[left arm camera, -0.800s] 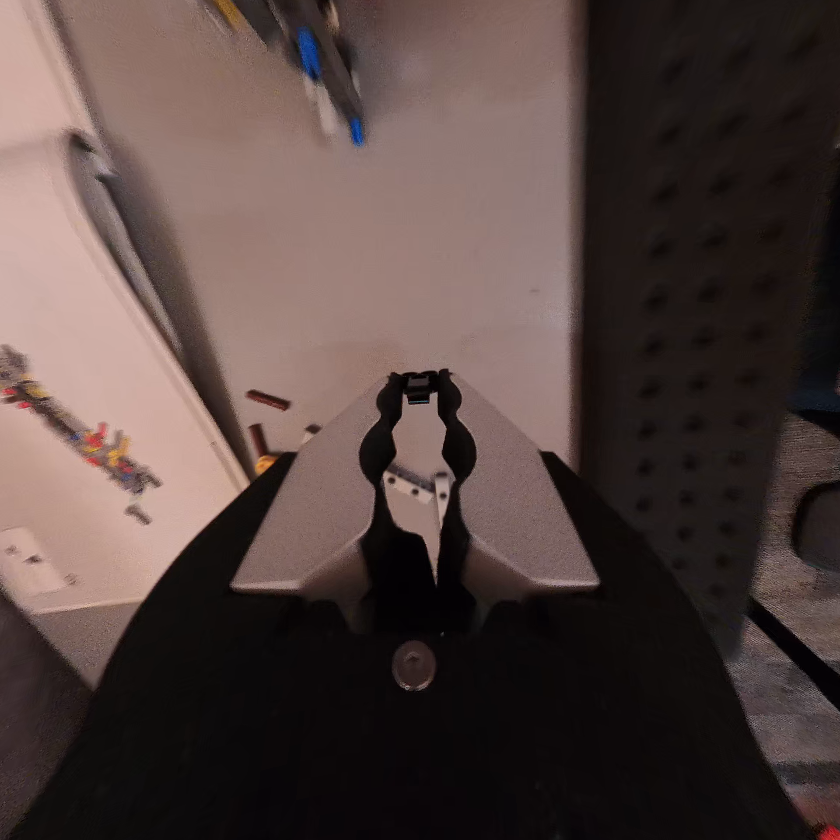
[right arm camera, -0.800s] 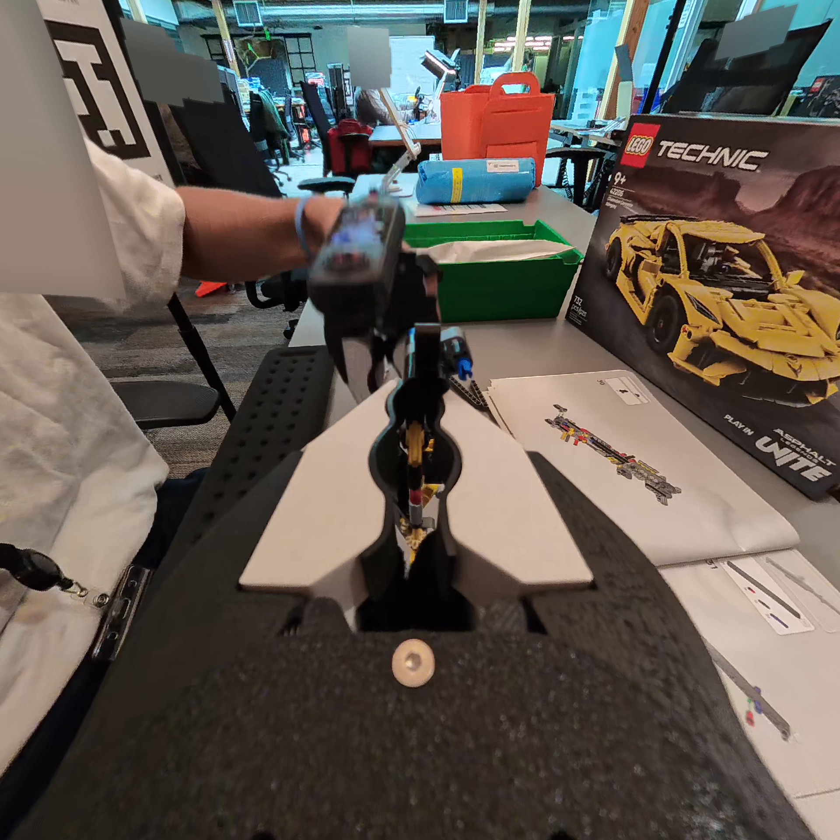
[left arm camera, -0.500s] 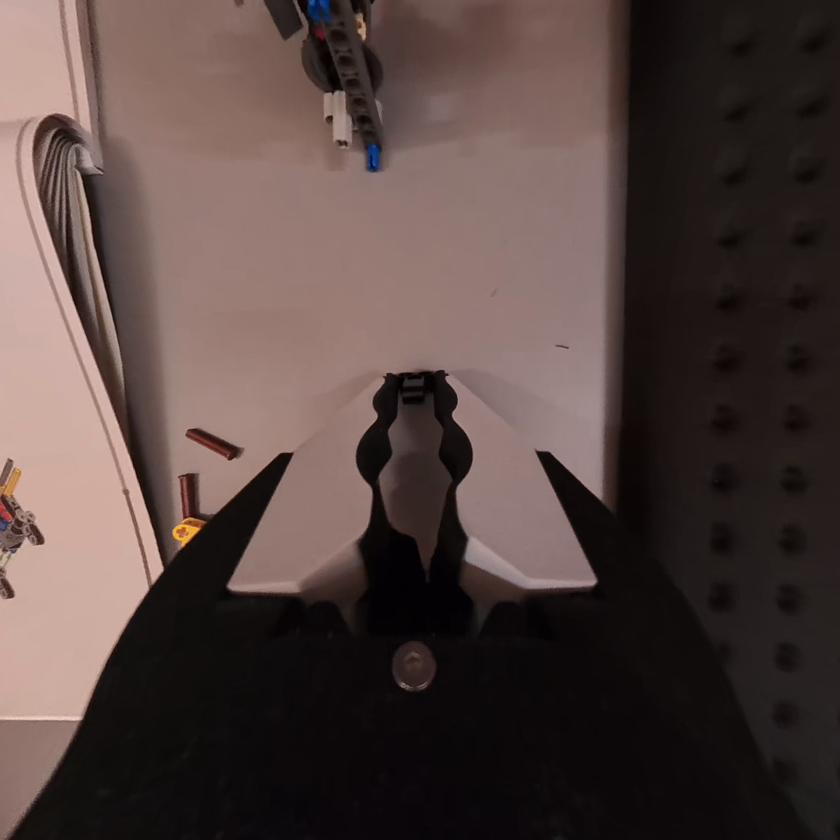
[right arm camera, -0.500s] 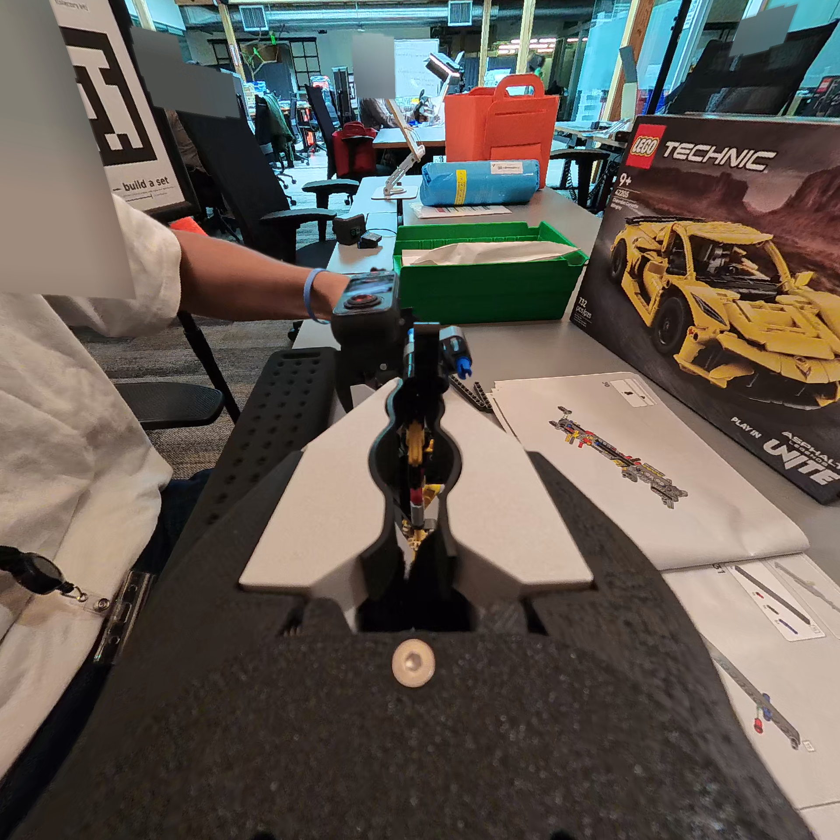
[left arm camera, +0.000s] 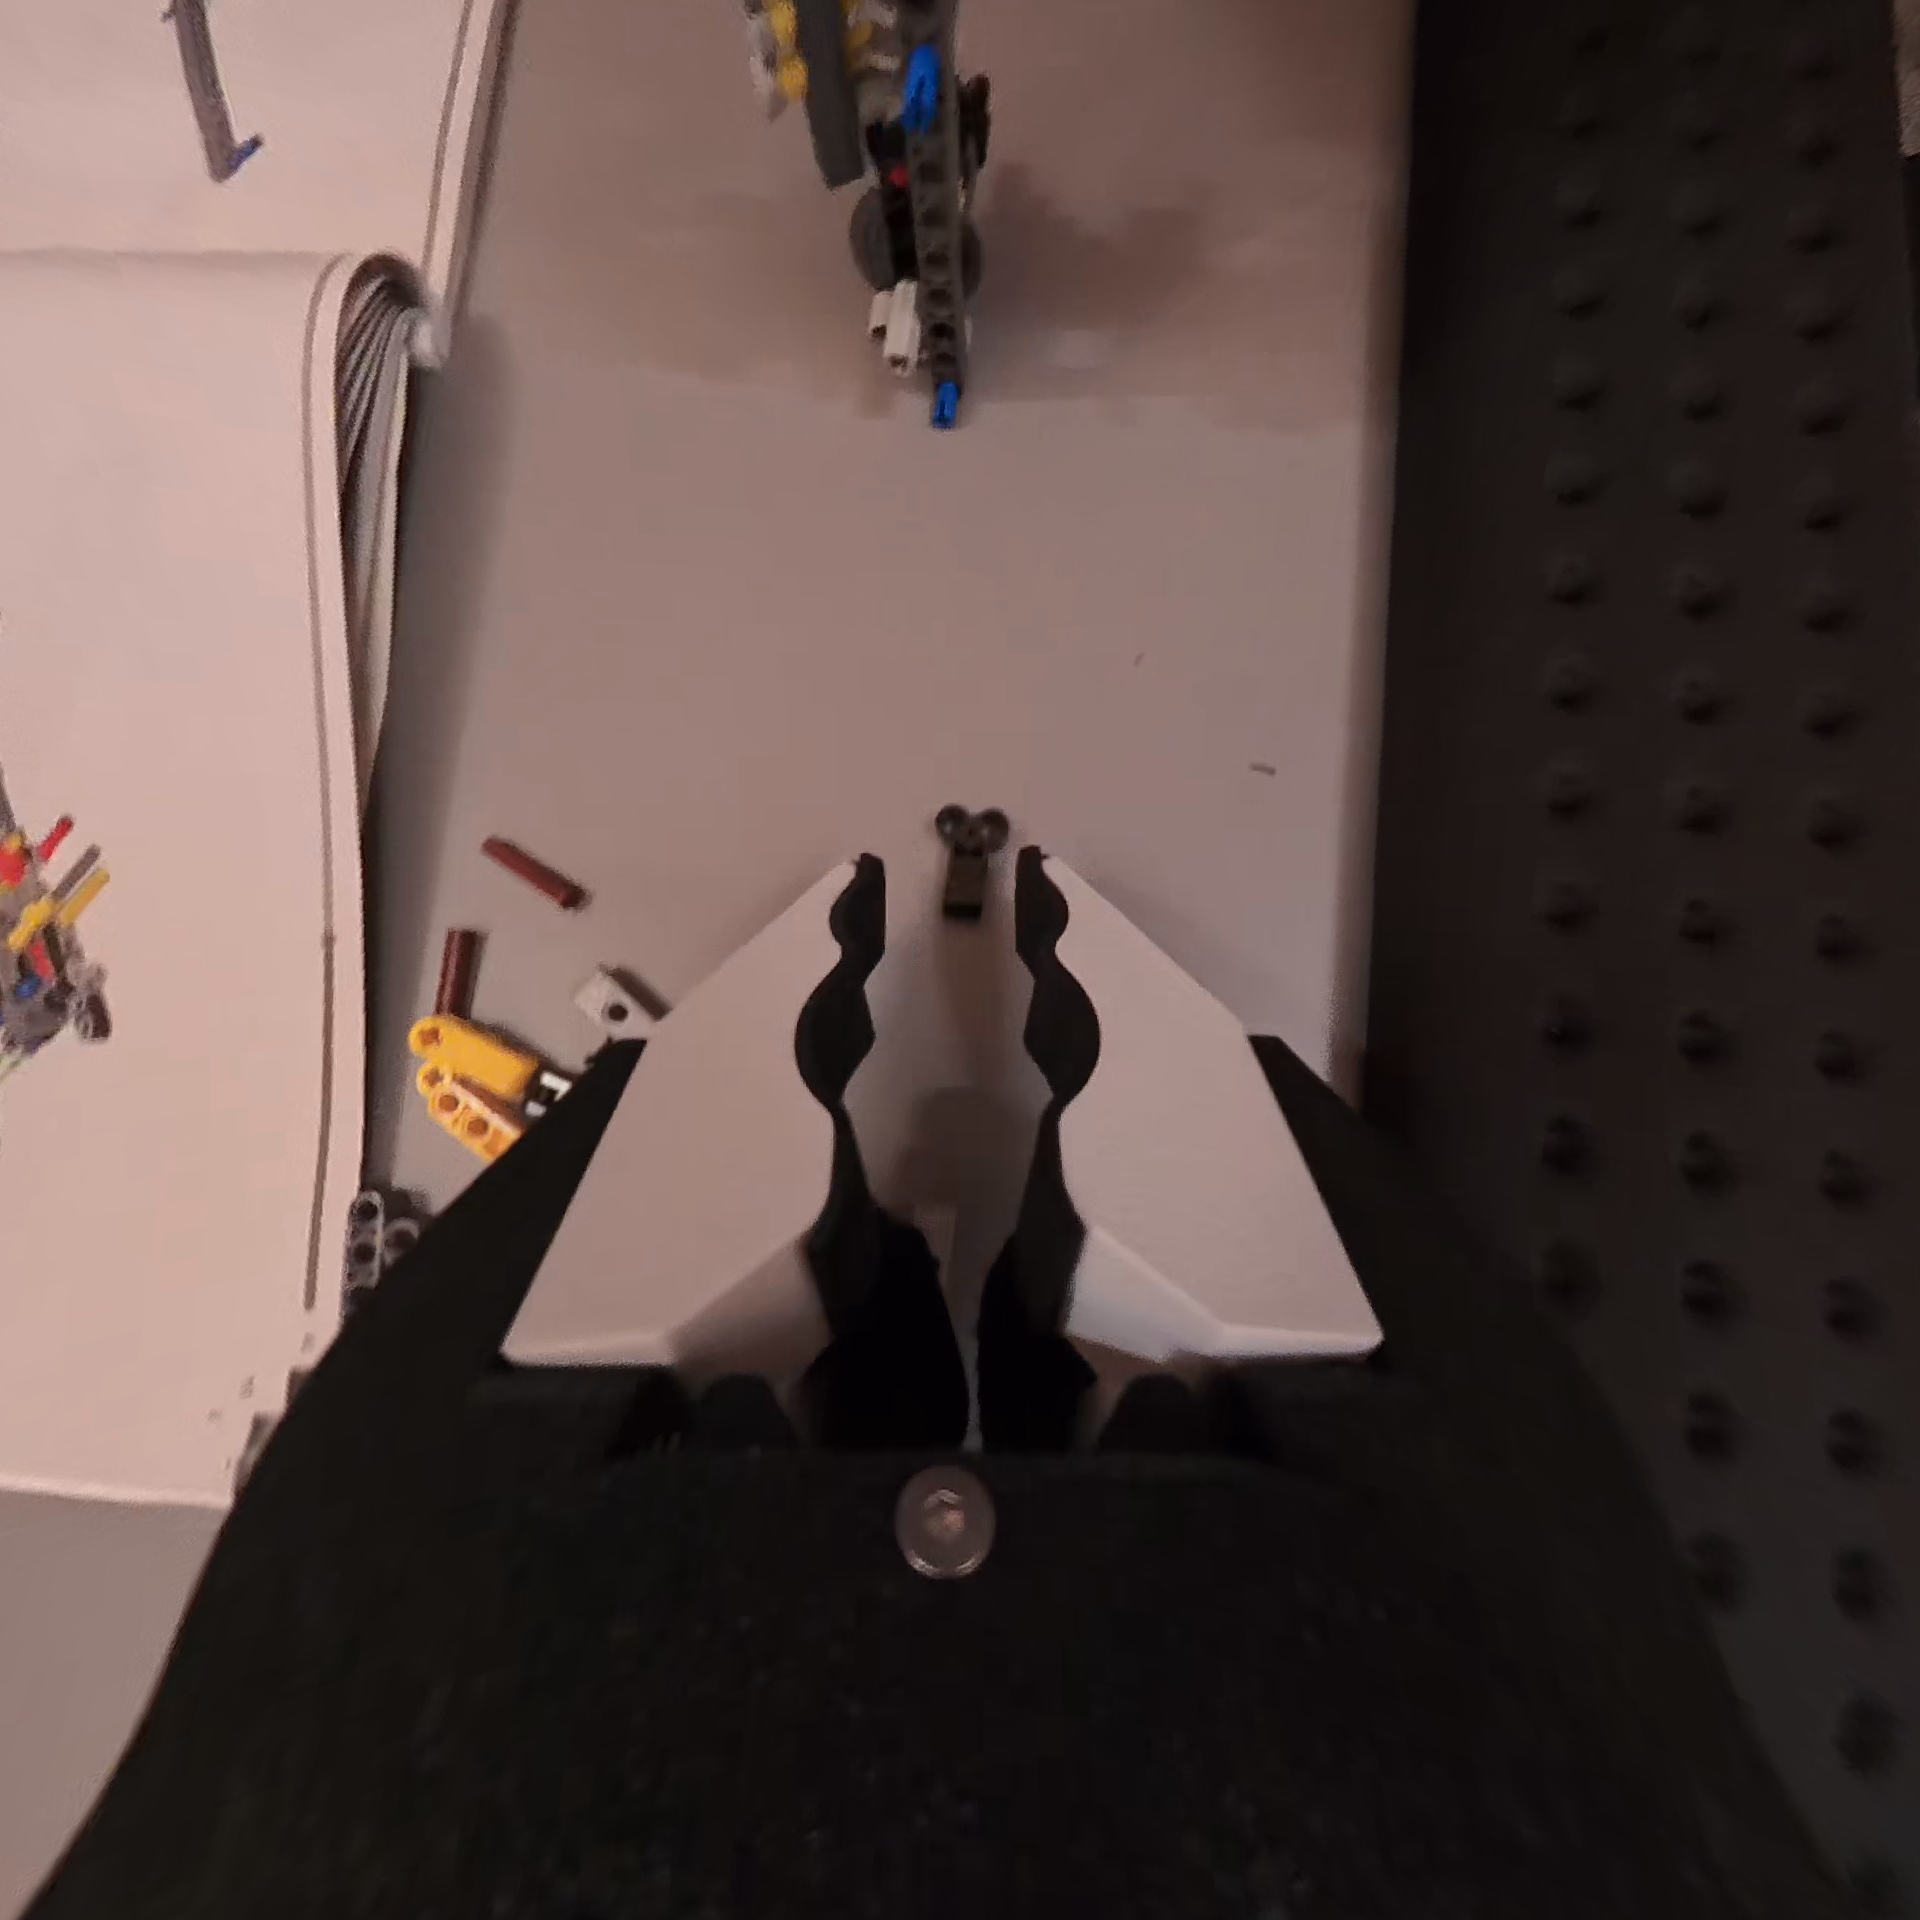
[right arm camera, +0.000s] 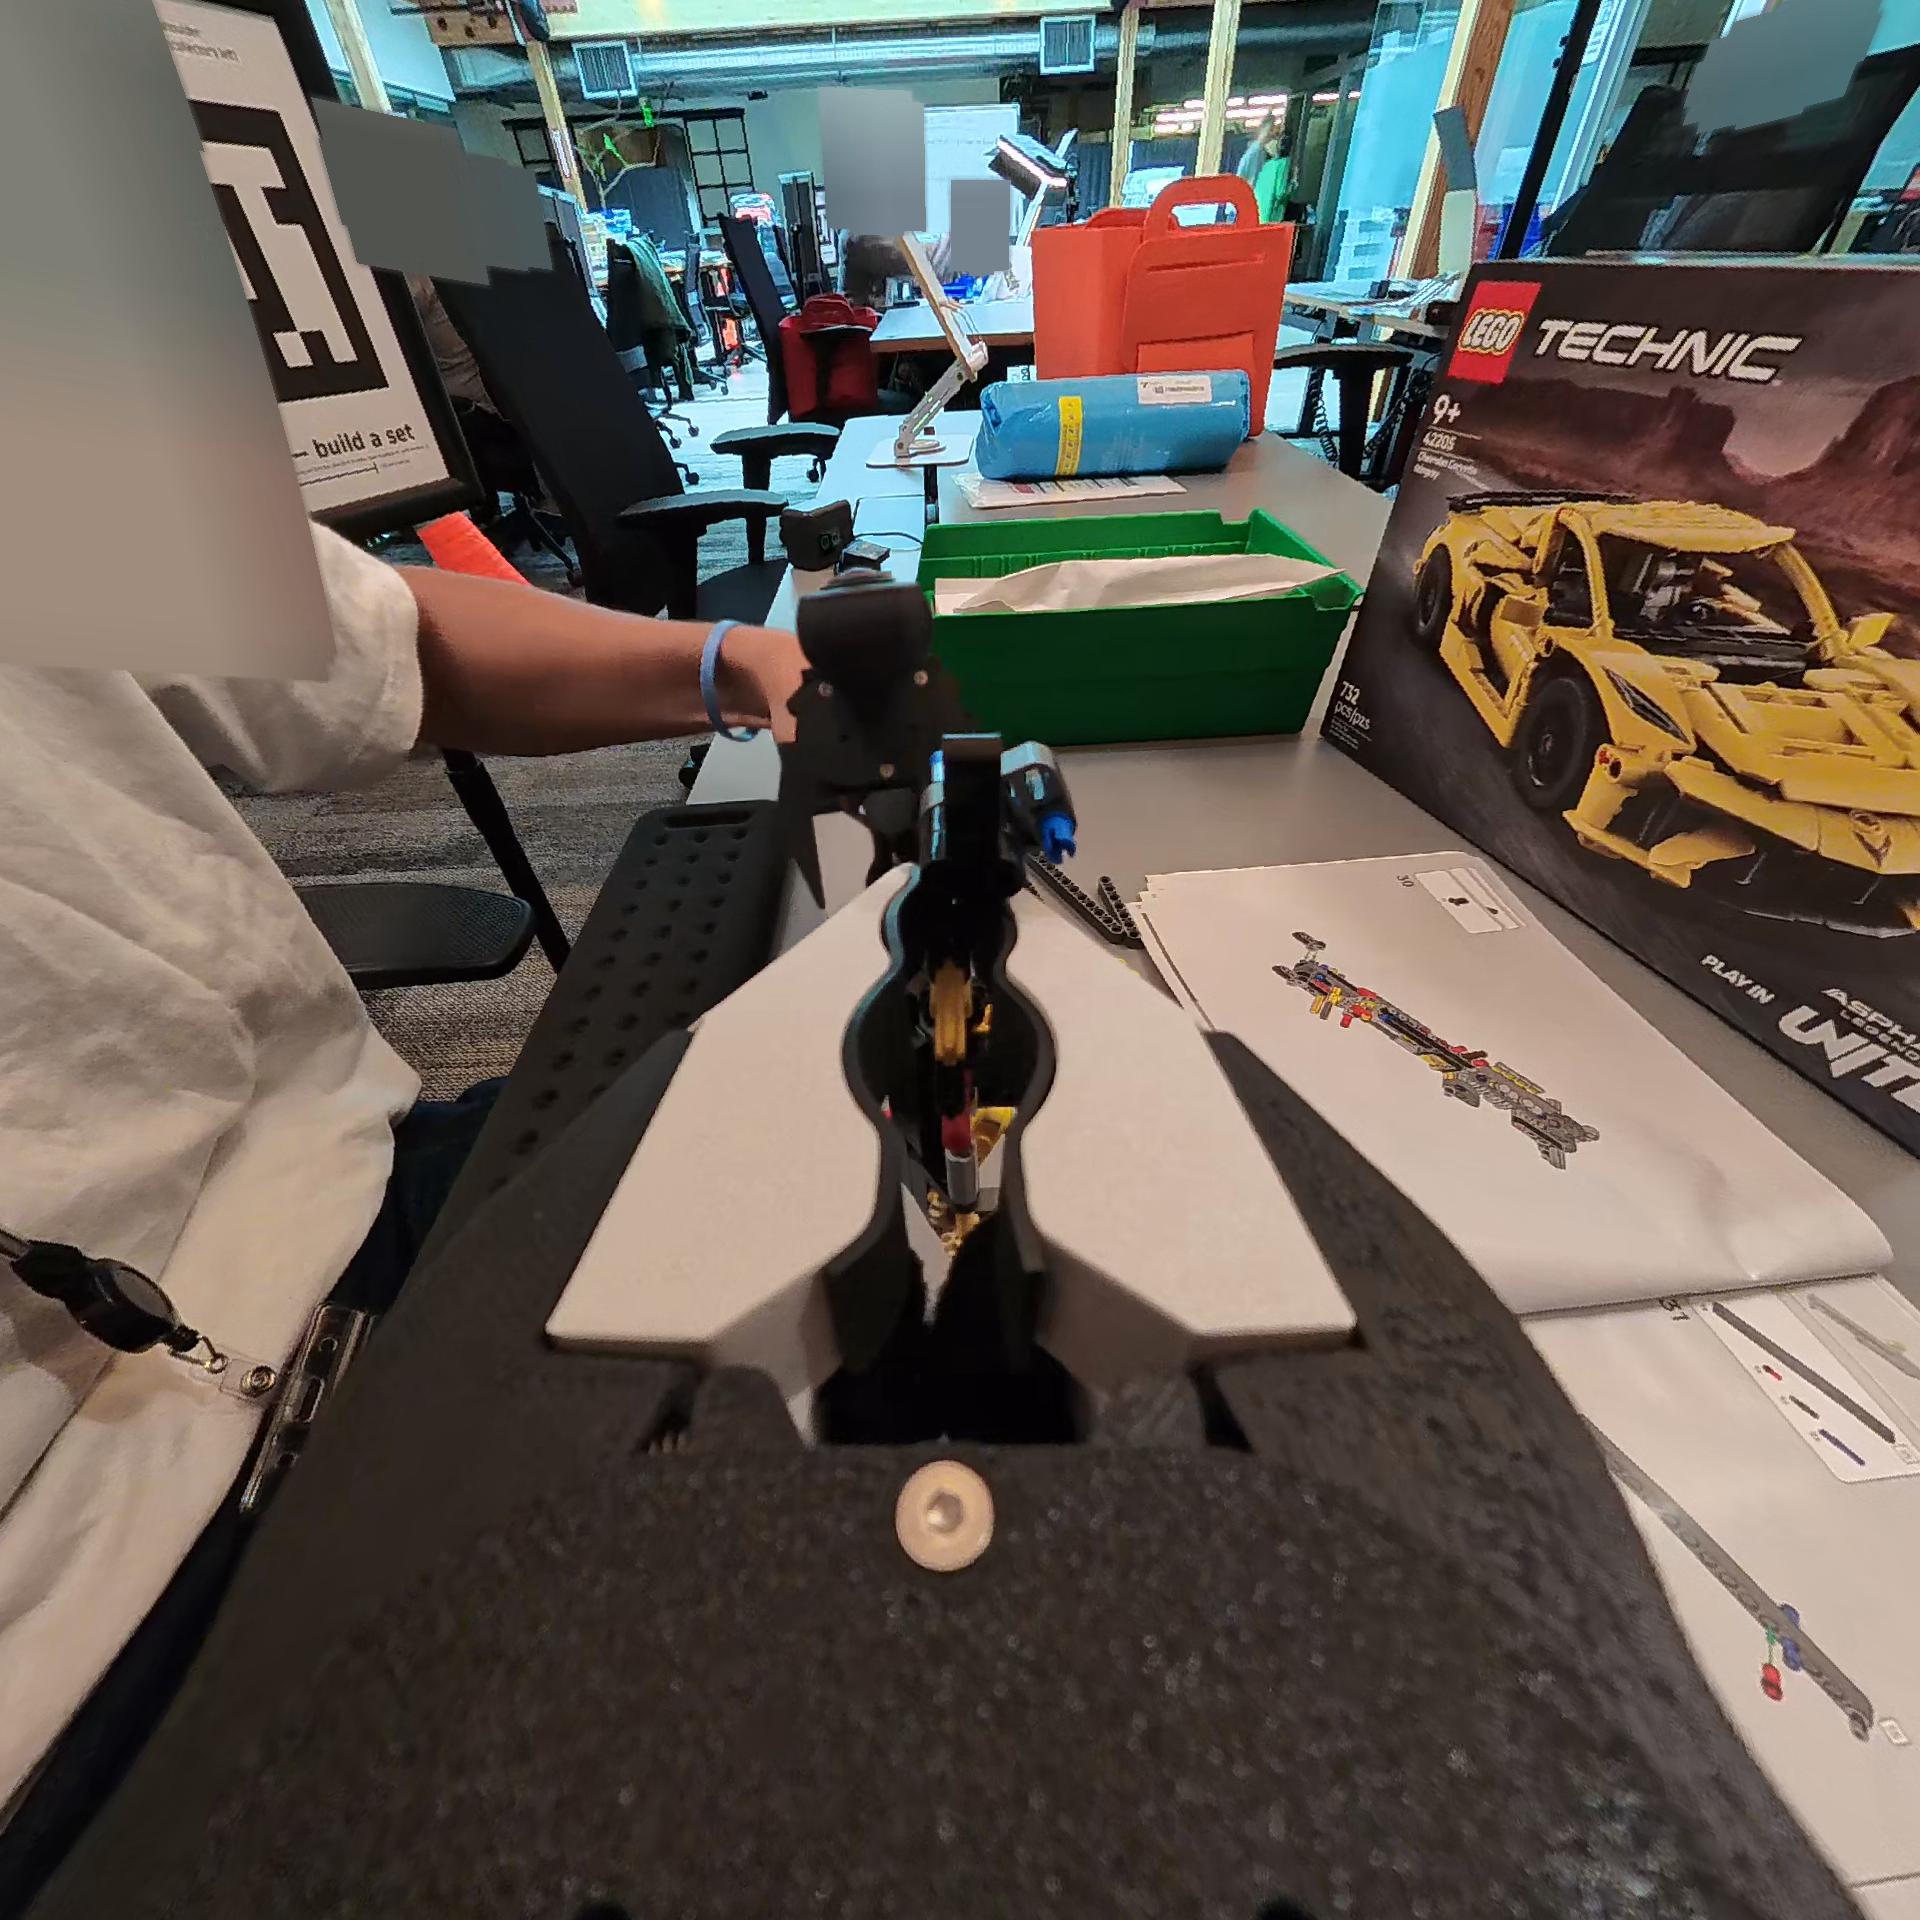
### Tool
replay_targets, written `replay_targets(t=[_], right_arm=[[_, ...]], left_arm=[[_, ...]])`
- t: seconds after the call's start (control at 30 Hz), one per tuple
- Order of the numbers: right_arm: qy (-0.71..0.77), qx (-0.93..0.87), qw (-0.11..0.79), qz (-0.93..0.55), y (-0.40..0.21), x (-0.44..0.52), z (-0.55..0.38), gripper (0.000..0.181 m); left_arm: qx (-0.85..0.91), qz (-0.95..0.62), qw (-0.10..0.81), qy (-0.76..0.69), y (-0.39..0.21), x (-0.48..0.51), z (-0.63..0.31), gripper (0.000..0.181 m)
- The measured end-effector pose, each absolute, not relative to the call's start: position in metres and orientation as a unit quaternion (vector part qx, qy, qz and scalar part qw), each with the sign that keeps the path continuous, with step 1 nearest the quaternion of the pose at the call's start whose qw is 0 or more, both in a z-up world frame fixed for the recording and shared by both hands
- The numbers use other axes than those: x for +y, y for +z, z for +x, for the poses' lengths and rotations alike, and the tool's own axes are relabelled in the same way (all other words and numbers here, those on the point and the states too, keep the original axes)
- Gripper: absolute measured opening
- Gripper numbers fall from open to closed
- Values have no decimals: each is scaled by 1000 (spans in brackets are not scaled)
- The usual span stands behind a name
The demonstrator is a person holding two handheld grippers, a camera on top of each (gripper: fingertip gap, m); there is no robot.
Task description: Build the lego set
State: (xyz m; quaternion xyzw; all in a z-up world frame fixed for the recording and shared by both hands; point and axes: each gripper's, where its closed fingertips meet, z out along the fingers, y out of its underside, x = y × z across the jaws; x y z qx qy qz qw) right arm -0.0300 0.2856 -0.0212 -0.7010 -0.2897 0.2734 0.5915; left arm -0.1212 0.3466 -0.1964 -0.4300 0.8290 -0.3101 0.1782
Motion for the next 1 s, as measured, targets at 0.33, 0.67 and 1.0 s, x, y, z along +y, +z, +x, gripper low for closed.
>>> replay_targets(t=[0.33, 0.67, 1.0], right_arm=[[273, -285, 597, -699, -21, 289, -25, 7], [276, -216, 603, -716, -24, 289, 12, 7], [180, -328, 625, -685, -27, 233, -43, 7]], left_arm=[[841, -413, 162, -310, -215, 338, -120, 12], [803, -446, 249, -307, -194, 336, -105, 7], [735, -487, 338, -329, -181, 336, -91, 7]])
